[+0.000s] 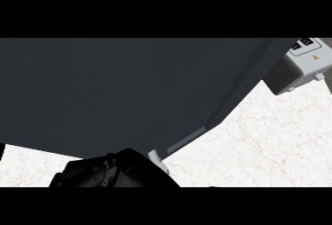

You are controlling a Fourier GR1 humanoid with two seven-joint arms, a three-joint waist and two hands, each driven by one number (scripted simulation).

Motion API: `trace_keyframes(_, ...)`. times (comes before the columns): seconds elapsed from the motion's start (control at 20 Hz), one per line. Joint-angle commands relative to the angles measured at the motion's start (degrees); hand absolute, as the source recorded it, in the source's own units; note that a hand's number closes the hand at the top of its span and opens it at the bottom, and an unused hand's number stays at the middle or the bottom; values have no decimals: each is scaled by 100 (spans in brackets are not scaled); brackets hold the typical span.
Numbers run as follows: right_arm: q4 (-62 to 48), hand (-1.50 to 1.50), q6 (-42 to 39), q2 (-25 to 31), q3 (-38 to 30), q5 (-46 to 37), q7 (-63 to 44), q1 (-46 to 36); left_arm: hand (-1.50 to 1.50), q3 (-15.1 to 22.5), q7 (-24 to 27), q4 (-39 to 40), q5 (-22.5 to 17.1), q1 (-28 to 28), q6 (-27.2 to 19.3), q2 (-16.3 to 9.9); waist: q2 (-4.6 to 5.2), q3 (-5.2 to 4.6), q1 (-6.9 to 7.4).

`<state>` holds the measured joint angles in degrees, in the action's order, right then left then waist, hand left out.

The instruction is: Pick up the wine, place it into the cabinet and close the cabinet

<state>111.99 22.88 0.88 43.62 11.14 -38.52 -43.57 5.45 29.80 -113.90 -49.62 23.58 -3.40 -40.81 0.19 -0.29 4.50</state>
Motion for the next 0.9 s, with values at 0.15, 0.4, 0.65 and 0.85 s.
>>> trace_keyframes(0.15, -2002, 150, 452, -86, -616, 1193, 354, -2219, -150, -491, -48, 157, -377, 71, 470, -117, 9, 7, 39)
trace_keyframes(0.4, -3475, 150, -62, -88, -1079, 1886, 968, -3122, -150, -847, -153, 271, -595, 255, 896, -291, 34, 9, 98)
trace_keyframes(0.65, -3884, 150, -1748, -88, -1150, 3583, 549, -2997, -150, -952, -314, 270, -642, -105, 820, -418, 117, 11, 161)
trace_keyframes(0.85, -5001, 150, -2357, -88, -1435, 4176, 896, -3112, -150, -1205, -497, 602, -836, -295, 830, -471, 94, 13, -30)
